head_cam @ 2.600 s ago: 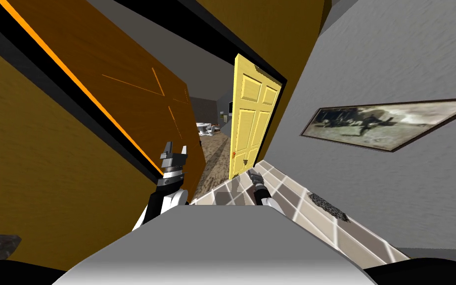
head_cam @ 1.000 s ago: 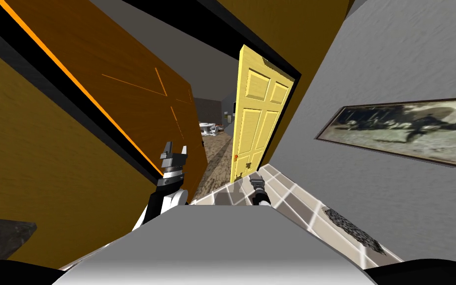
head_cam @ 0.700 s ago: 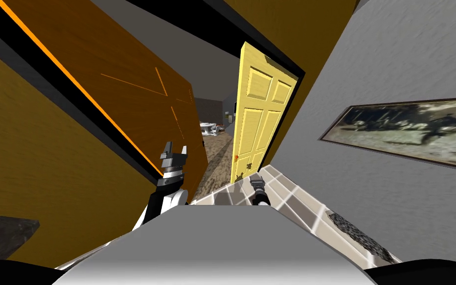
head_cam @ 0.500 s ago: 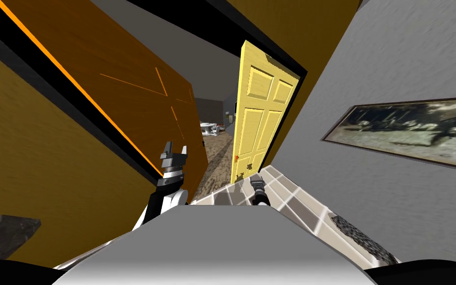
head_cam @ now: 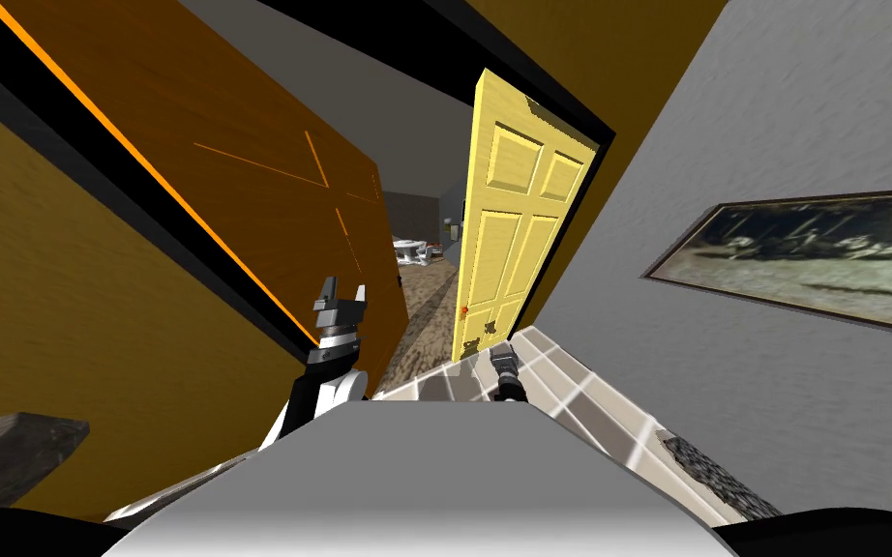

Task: Push the door open

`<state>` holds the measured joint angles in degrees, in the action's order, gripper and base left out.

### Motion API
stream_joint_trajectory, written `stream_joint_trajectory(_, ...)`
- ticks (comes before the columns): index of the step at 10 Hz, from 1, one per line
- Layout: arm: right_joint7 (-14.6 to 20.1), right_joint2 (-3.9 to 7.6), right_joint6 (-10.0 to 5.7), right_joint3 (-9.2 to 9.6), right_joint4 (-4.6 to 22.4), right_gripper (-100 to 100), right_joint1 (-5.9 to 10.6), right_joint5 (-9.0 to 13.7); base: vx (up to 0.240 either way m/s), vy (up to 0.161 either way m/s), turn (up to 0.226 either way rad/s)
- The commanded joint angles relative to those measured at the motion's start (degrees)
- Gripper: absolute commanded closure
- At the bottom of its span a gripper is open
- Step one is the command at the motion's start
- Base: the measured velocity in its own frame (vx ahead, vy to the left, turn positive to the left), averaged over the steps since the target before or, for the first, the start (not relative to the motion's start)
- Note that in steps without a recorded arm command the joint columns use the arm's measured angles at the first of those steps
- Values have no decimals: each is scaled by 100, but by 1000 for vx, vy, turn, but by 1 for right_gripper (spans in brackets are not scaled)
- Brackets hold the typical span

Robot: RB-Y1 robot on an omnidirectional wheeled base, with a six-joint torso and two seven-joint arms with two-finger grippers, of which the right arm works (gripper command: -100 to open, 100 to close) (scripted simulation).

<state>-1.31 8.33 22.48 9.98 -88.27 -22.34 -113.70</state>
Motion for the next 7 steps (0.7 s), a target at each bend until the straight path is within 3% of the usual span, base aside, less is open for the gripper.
stream_joint_trajectory(1,22,21,153,50,150,-100,19,-286,49,-34,58)
stream_joint_trajectory(2,22,21,153,50,150,-100,19,-461,43,-32,39)
stream_joint_trajectory(3,41,38,277,91,276,-100,37,-633,47,-22,68)
stream_joint_trajectory(6,60,55,401,132,401,-100,55,-1120,37,-26,44)
stream_joint_trajectory(7,79,72,525,173,526,-100,73,-1305,54,-36,63)
